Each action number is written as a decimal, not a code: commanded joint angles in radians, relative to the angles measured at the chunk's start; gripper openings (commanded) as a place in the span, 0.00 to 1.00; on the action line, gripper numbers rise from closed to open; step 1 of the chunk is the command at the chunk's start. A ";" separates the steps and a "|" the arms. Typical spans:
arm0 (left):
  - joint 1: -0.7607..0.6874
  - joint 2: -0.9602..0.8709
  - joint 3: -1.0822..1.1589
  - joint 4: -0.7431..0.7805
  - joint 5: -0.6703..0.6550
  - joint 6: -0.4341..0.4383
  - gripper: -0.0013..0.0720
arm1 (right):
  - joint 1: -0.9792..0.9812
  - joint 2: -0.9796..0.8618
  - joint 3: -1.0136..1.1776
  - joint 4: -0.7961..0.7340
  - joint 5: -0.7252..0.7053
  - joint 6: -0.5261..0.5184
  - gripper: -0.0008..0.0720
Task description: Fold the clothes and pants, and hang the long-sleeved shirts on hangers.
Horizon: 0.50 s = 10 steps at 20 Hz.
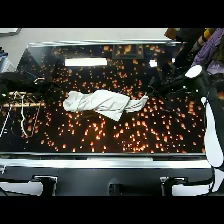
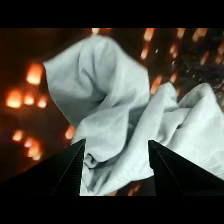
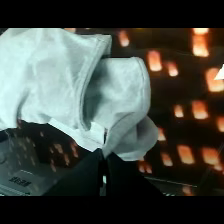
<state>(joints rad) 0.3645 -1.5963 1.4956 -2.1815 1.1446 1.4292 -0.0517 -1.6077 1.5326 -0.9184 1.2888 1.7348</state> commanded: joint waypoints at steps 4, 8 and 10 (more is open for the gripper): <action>0.150 0.094 0.016 0.001 0.241 0.093 0.67 | 0.001 0.049 0.000 0.009 0.011 -0.021 0.05; 0.111 0.196 -0.208 -0.040 0.179 0.094 0.67 | 0.001 0.049 0.000 0.007 0.022 -0.022 0.05; 0.039 0.216 -0.321 -0.074 0.126 0.093 0.67 | 0.001 0.049 0.000 0.004 0.021 -0.022 0.05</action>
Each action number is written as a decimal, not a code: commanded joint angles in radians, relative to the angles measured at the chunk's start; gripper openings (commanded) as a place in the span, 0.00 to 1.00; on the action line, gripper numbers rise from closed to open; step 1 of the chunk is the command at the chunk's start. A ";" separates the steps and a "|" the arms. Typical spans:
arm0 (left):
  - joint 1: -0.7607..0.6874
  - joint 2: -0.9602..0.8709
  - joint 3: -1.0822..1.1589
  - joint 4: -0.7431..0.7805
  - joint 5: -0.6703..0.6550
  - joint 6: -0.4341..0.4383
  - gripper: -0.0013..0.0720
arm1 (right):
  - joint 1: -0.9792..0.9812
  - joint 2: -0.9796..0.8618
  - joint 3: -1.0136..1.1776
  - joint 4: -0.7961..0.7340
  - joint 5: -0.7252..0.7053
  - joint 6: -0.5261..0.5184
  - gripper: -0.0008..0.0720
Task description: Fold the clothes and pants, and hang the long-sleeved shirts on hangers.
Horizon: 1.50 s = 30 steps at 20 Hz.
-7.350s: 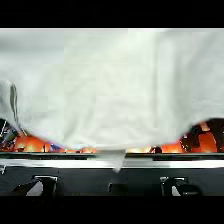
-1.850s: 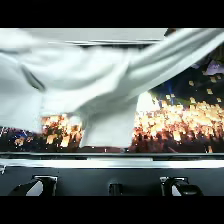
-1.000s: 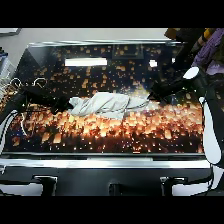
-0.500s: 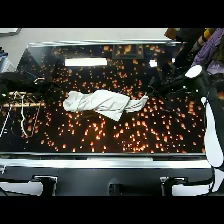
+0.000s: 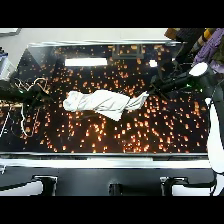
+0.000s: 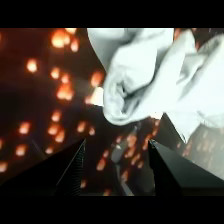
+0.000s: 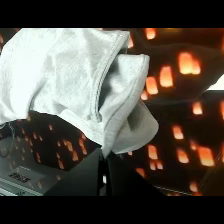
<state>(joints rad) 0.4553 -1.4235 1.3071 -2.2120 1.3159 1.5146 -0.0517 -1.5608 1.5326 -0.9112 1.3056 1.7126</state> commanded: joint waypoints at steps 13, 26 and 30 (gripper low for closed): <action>-0.724 -0.154 -0.251 -0.198 -0.528 -0.223 0.67 | 0.001 0.002 0.000 -0.013 0.009 0.000 0.05; -0.814 -0.316 -0.100 -0.203 -0.655 -0.337 0.67 | 0.001 0.002 0.000 -0.018 0.009 -0.017 0.05; -0.814 -0.330 -0.097 -0.200 -0.681 -0.338 0.67 | 0.001 0.002 0.000 -0.018 0.009 -0.019 0.05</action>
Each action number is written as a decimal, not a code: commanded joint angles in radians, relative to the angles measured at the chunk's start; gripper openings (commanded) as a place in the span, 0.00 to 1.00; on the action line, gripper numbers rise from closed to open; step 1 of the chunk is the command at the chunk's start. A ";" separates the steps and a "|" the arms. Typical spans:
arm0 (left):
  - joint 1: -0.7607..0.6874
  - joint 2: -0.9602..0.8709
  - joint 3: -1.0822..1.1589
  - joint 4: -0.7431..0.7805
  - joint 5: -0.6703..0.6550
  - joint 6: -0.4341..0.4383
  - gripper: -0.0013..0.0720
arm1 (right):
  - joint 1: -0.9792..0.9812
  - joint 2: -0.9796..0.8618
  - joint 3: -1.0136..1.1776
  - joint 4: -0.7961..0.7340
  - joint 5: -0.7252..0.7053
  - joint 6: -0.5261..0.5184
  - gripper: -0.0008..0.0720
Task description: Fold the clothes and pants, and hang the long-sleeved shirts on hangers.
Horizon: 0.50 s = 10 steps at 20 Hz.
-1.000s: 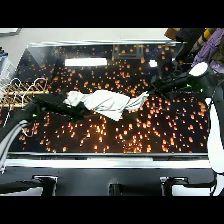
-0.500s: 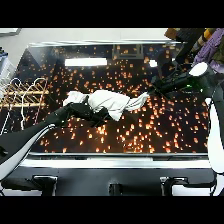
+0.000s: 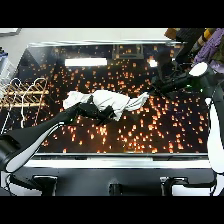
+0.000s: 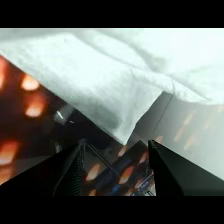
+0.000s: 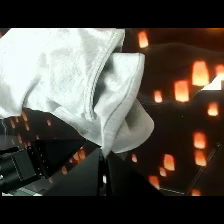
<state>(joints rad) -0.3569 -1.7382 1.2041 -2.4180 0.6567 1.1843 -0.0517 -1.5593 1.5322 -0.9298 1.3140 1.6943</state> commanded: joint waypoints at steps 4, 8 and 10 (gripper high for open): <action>-0.002 -0.023 0.006 0.005 -0.040 -0.024 0.65 | 0.001 0.001 0.000 0.001 0.000 -0.001 0.05; -0.008 -0.039 0.006 0.005 -0.039 -0.034 0.39 | 0.001 0.001 0.000 0.002 0.004 -0.001 0.05; -0.008 -0.039 0.009 0.005 -0.038 -0.033 0.36 | 0.001 0.001 0.000 0.002 0.009 -0.001 0.05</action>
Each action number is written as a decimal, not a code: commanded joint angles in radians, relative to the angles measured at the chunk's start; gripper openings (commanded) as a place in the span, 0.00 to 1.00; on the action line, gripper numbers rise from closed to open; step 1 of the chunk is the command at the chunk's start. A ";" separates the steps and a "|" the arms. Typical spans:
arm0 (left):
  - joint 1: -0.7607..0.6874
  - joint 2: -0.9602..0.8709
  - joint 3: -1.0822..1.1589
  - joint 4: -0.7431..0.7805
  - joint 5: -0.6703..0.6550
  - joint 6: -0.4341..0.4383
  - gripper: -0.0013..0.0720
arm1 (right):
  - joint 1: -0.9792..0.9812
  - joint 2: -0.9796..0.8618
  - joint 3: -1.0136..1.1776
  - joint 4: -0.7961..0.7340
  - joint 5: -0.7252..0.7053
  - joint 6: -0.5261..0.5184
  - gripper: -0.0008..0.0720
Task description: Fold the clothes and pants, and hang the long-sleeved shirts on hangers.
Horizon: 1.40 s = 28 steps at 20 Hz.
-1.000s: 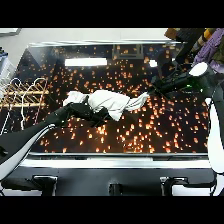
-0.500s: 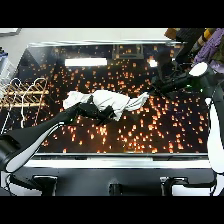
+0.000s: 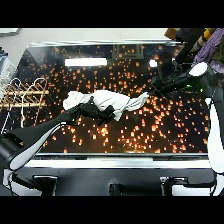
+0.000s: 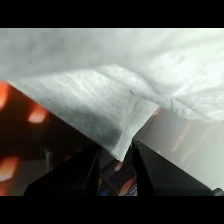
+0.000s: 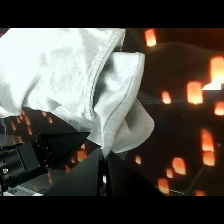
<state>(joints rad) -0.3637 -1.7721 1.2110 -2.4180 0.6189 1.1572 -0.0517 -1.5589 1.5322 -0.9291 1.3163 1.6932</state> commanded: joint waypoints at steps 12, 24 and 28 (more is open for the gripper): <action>0.187 0.124 0.322 0.089 0.309 0.104 0.04 | -0.001 0.148 0.004 -0.016 -0.117 -0.076 0.05; 0.769 0.786 0.791 0.101 0.470 0.171 0.04 | -0.001 0.906 0.023 -0.171 -0.619 -0.074 0.05; 0.868 0.909 0.791 0.146 0.462 0.167 0.04 | -0.001 0.986 0.120 -0.174 -0.616 -0.034 0.05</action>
<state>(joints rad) 0.4267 -0.9546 1.9865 -2.3062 1.0782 1.3251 -0.0525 -0.6449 1.5982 -1.1004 0.7300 1.6302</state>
